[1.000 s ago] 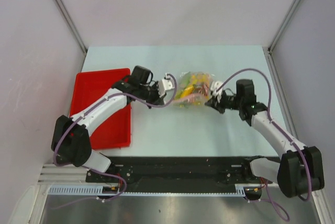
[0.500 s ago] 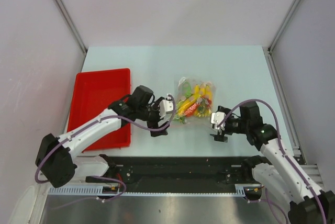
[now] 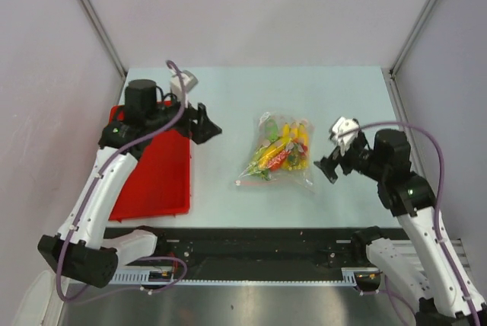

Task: Place the food in the zip-top bag and seal the zipper
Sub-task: Reset both arms

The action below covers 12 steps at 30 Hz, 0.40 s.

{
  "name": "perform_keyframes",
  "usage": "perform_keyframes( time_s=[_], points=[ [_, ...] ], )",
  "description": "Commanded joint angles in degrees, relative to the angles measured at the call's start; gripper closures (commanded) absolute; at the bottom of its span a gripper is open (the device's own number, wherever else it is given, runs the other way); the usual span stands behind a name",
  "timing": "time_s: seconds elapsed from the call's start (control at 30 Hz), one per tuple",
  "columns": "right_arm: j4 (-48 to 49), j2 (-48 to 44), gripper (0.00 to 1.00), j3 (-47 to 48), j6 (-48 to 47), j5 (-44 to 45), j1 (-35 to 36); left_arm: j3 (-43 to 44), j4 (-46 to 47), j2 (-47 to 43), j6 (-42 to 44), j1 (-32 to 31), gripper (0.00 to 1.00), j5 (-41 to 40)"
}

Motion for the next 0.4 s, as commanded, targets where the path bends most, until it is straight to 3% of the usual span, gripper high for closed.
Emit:
perform_keyframes(
  time_s=[0.0,0.1,0.37],
  points=[
    [2.0,8.9,0.00,8.9,18.9,8.1,-5.0,5.1,-0.5,-0.2,-8.7,8.3,0.00,-0.1],
    [4.2,12.9,0.00,10.3,24.3,3.6,-10.8,6.3,-3.1,0.9,-8.7,14.0,0.00,-1.4],
    [8.1,20.2,0.00,10.0,30.1,-3.5,-23.2,7.1,-8.5,4.4,-5.5,17.8,0.00,-7.5]
  ],
)
